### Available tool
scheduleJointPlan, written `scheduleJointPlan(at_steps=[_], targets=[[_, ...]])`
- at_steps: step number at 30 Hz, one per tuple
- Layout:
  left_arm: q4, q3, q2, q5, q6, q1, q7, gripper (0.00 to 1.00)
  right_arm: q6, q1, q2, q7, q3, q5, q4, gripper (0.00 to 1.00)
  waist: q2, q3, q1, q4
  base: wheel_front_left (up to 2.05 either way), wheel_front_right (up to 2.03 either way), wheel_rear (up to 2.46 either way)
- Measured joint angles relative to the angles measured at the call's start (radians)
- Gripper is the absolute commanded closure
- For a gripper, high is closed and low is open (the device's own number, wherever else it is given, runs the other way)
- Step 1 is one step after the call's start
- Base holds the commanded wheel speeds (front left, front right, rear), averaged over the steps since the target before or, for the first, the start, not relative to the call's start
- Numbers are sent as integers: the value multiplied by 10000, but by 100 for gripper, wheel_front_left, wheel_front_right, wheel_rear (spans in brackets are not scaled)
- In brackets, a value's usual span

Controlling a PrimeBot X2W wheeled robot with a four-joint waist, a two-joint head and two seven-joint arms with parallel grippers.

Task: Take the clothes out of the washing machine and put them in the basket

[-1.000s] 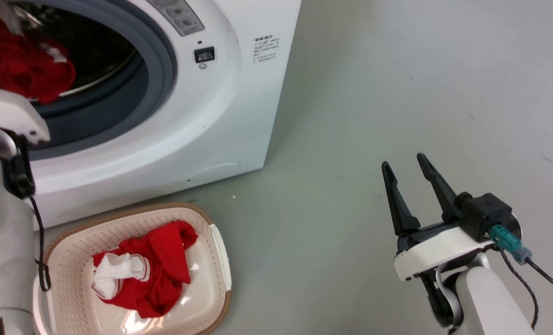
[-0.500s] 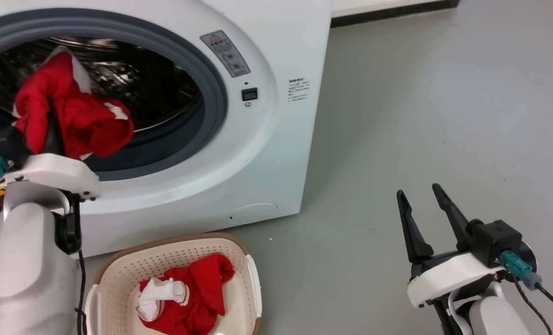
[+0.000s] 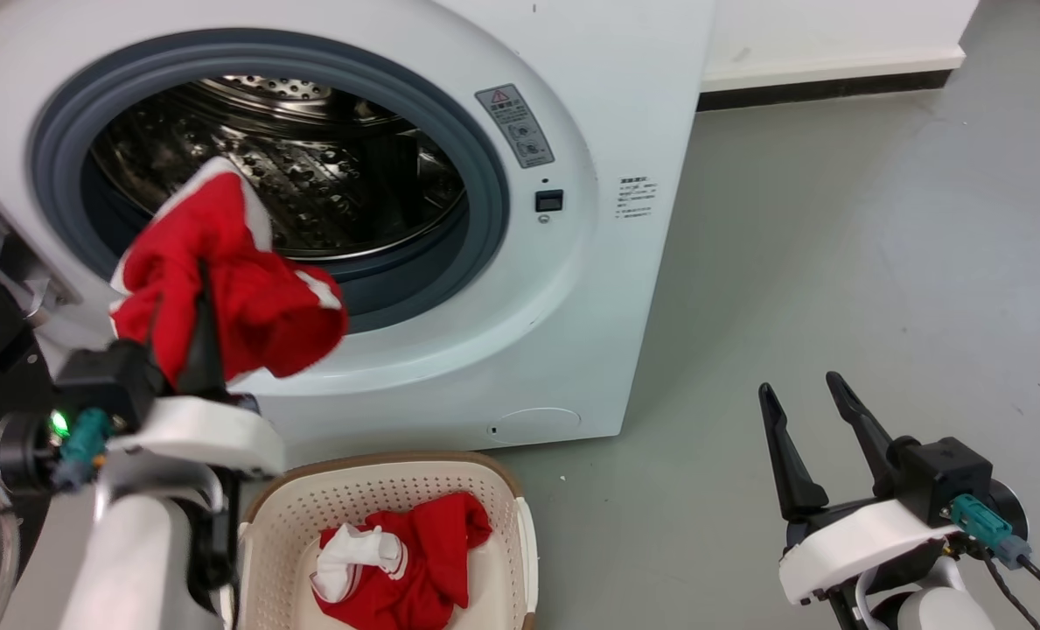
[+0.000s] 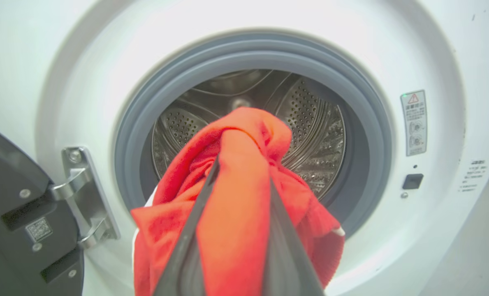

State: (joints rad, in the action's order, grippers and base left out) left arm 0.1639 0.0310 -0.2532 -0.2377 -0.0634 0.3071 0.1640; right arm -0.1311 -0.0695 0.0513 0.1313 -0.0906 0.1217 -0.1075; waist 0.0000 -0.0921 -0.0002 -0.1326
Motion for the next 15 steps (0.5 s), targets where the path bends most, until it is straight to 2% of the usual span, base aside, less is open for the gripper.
scheduleJointPlan(at_steps=[8,12,15], targets=[[-2297,656,639,-8,-384,-2144,-922,100,0,139,0,-194,-54,-115,295,0,0,-17,1,447,0,0,0],[-2853,880,853,-130,-554,-3006,-1189,100,0,162,0,-270,-82,-192,403,0,0,-165,1,542,0,0,0],[-2748,1037,1104,-286,-610,-3524,-1331,100,0,159,0,-349,-100,-303,497,0,1,-381,1,594,0,0,0]])
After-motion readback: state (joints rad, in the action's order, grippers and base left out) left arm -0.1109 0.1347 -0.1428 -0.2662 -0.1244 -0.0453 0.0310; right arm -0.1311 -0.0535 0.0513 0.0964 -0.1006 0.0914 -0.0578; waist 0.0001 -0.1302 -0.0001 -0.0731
